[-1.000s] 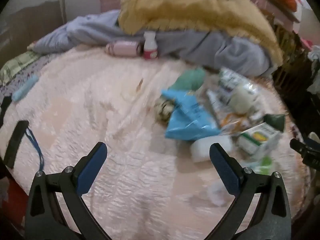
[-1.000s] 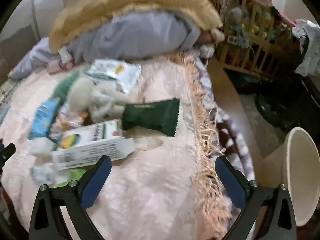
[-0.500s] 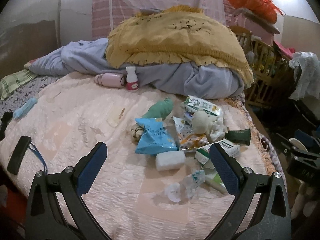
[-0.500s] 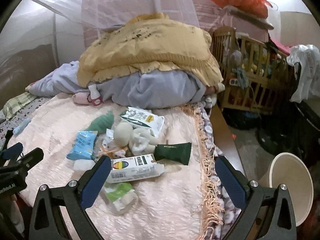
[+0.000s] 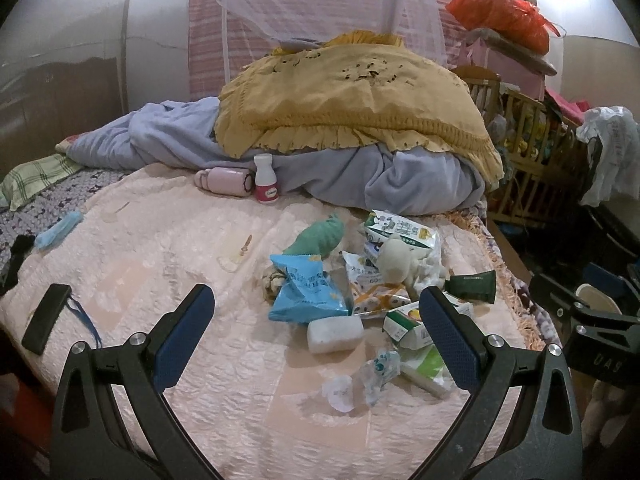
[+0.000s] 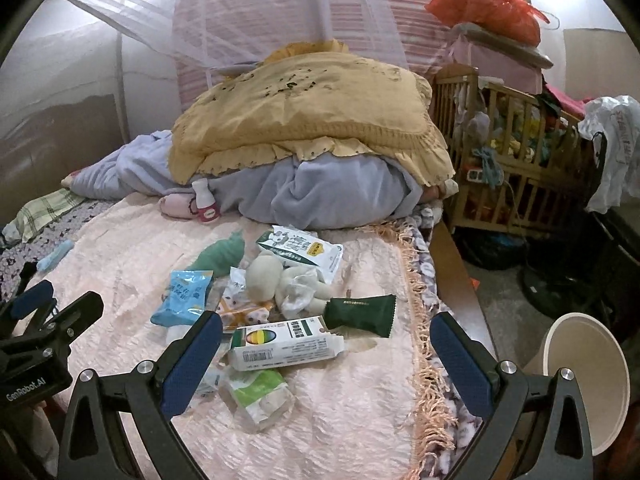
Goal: Collect trash
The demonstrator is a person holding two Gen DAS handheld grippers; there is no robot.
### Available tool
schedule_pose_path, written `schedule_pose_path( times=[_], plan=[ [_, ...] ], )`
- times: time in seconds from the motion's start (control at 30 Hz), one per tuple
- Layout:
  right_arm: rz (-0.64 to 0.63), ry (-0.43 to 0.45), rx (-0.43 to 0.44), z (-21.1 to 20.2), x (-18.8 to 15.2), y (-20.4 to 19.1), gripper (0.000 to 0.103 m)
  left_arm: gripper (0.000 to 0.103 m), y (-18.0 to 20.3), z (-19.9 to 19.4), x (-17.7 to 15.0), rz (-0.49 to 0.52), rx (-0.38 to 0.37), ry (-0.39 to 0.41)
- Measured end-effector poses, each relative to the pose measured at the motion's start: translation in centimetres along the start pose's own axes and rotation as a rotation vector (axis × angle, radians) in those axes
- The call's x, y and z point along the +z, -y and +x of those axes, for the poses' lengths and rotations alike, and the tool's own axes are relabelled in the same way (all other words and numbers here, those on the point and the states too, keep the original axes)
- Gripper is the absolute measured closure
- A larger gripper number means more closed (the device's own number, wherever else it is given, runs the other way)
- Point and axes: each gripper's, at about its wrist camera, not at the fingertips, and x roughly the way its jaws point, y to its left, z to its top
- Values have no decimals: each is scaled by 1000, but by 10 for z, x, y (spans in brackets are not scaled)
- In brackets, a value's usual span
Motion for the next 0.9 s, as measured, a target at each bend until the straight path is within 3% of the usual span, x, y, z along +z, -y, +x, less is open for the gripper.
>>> schedule_pose_path(
  times=[0.9],
  plan=[
    [-9, 11, 3, 0, -3, 6, 0, 1, 18, 9, -3, 19, -11, 5]
  ],
)
